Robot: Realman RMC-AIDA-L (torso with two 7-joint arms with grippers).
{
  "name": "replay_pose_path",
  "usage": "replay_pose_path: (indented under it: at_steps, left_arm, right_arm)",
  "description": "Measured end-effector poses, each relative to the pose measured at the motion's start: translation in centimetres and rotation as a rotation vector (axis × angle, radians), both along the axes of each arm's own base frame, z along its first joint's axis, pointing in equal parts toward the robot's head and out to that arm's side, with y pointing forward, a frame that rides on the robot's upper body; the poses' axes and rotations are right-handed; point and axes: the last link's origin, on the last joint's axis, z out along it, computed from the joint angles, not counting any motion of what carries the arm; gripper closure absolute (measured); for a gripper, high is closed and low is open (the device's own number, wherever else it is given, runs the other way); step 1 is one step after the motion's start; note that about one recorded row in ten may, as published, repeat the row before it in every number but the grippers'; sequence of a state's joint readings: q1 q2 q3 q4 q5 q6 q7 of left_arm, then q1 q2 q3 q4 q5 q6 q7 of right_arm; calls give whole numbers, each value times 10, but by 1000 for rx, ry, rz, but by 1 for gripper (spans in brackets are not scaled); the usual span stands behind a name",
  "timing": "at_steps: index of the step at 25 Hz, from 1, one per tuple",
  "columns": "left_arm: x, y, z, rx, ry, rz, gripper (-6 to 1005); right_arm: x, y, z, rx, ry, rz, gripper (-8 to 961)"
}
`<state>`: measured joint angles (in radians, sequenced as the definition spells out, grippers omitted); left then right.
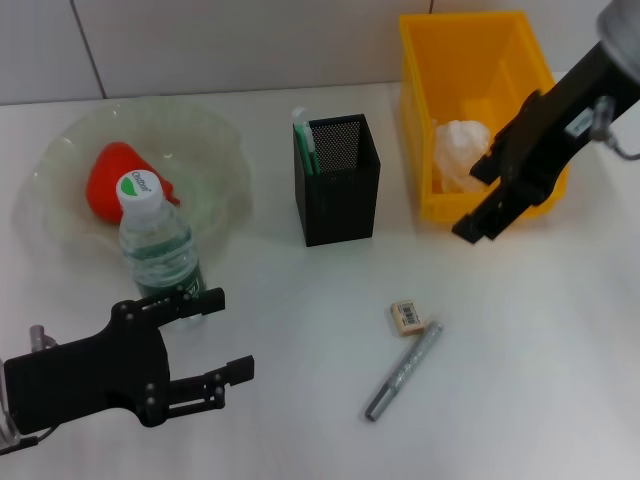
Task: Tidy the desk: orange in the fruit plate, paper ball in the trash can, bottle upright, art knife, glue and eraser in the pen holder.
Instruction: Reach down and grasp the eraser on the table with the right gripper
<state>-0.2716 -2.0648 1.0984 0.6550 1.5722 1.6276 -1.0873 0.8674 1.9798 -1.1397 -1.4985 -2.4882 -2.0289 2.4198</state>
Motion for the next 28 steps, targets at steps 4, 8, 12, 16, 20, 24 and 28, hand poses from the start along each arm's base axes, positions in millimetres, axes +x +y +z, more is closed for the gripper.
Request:
replay_pose_path:
  at_steps: [4, 8, 12, 16, 20, 24, 28]
  left_arm:
    - [0, 1, 1, 3, -2, 3, 186]
    - [0, 1, 0, 3, -3, 7, 186]
    - [-1, 1, -1, 4, -3, 13, 186]
    - [-1, 0, -1, 4, -5, 14, 186]
    - [-1, 0, -1, 4, -7, 15, 186]
    - [-2, -1, -1, 5, -7, 17, 186]
    - [-2, 0, -1, 6, -6, 18, 186]
  right_arm:
    - [4, 6, -21, -66, -68, 43, 193]
    - [8, 14, -48, -102, -126, 67, 194]
    - [15, 21, -71, -93, -177, 90, 195]
    - [20, 23, -89, -127, -195, 79, 196]
    - [24, 22, -99, -141, -209, 83, 198]
    - [30, 21, -109, -148, -218, 68, 199]
    - [33, 22, -116, -129, -220, 42, 200]
